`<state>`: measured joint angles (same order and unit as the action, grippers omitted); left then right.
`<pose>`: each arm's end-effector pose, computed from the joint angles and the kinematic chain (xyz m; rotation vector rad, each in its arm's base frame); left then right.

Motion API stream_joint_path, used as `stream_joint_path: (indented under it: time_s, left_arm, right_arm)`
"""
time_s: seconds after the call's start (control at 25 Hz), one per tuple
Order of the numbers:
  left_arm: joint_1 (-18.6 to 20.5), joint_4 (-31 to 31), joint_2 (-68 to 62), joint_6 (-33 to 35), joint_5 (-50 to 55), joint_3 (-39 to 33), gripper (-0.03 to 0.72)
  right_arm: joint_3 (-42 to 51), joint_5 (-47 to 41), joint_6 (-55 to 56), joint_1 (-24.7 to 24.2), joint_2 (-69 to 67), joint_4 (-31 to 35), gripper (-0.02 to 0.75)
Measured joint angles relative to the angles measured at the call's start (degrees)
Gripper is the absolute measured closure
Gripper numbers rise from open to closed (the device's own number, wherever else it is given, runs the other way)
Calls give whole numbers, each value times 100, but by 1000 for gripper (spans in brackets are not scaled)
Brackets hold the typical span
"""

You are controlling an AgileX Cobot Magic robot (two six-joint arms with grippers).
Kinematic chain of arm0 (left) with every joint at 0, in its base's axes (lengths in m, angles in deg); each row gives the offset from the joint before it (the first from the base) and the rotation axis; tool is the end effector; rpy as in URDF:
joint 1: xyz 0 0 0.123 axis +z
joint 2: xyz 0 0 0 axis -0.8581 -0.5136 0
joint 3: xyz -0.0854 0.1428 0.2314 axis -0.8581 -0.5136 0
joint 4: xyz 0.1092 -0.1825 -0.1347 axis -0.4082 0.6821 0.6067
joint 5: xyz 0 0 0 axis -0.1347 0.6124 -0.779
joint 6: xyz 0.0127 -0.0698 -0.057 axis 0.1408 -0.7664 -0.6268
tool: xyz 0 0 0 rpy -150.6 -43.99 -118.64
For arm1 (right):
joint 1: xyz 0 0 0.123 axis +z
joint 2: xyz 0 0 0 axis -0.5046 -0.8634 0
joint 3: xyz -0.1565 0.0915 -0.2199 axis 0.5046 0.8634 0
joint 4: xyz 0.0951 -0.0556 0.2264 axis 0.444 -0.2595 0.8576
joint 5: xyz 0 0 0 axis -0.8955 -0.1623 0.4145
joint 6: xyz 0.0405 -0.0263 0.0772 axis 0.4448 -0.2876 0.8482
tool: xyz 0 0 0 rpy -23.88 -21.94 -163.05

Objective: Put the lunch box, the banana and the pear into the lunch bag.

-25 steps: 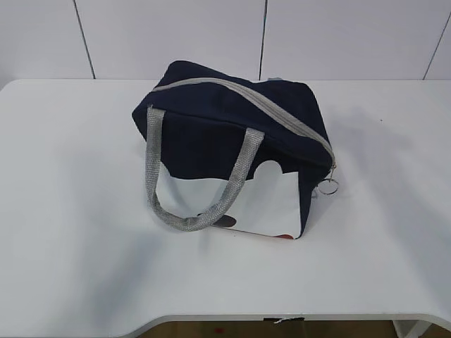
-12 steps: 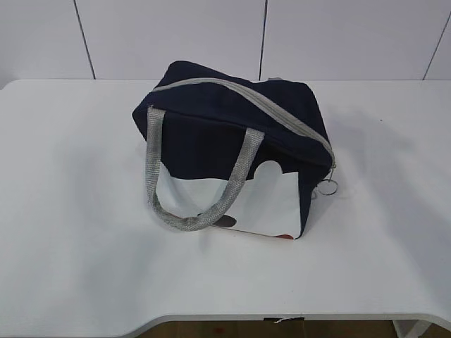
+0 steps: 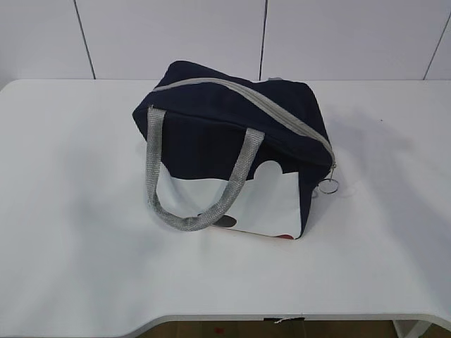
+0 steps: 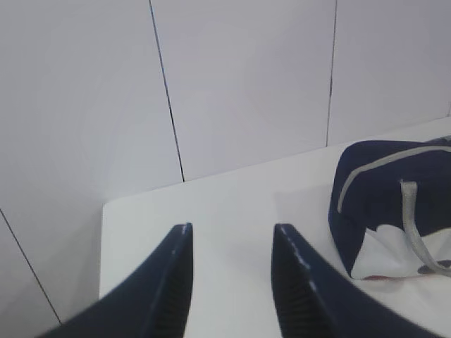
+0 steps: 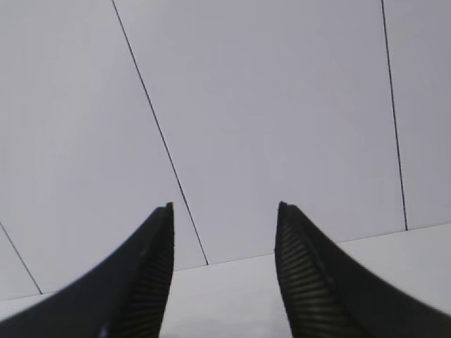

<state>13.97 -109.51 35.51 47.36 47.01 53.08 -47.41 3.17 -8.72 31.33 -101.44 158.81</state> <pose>-0.0056 0.0649 0.4123 0.3255 1.6695 -0.1697 0.1591 0.0007 0.3955 0.1760 1.4820 0.1797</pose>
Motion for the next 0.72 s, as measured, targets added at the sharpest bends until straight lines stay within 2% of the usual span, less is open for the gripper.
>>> stream_joint_path:
  time_s: [0.48, 0.72]
  left_arm:
    - [0, 1305, 1037, 53, 342, -1462, 399]
    - [0, 1979, 1037, 811, 424, -1865, 399]
  right_arm:
    - [20, -181, 0, 0, 0, 10, 356]
    - [20, -293, 0, 0, 0, 10, 356]
